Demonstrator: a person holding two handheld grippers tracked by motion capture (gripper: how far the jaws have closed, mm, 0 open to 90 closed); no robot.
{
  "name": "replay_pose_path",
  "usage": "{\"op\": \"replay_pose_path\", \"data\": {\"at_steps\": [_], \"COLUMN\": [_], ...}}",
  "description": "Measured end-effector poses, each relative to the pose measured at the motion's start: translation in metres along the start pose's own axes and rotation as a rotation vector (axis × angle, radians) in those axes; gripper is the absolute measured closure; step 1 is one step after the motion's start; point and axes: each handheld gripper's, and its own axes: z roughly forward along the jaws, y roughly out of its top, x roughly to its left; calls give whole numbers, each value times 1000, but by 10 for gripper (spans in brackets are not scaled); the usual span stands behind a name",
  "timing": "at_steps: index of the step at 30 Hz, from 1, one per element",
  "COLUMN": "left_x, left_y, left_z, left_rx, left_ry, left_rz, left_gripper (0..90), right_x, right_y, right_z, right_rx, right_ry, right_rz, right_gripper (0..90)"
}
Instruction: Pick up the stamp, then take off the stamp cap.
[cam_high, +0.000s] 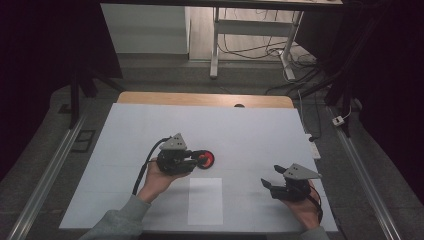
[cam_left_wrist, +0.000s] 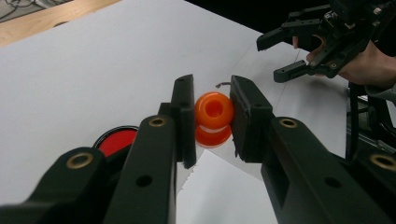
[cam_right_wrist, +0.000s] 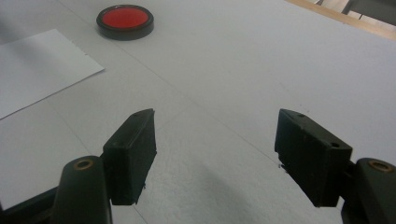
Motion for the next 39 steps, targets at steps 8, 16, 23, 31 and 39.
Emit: {"op": "replay_pose_path", "data": {"at_steps": [8, 16, 23, 31, 39], "left_x": [1, 2, 2, 3, -2], "left_y": [0, -3, -6, -7, -6], "left_z": [-1, -3, -3, -4, -2], "left_rx": [5, 1, -1, -4, 0], "left_ry": [11, 12, 10, 9, 9], "left_rz": [2, 2, -4, -13, 4], "left_gripper": [718, 718, 718, 718, 718], "right_x": [1, 5, 10, 20, 32], "right_y": [1, 11, 18, 30, 39], "right_z": [1, 1, 2, 11, 17], "right_rx": [-9, -33, -54, -60, -60], "right_ry": [12, 13, 20, 60, 97], "right_rz": [5, 12, 10, 1, -17], "right_gripper": [285, 282, 288, 305, 314]}}
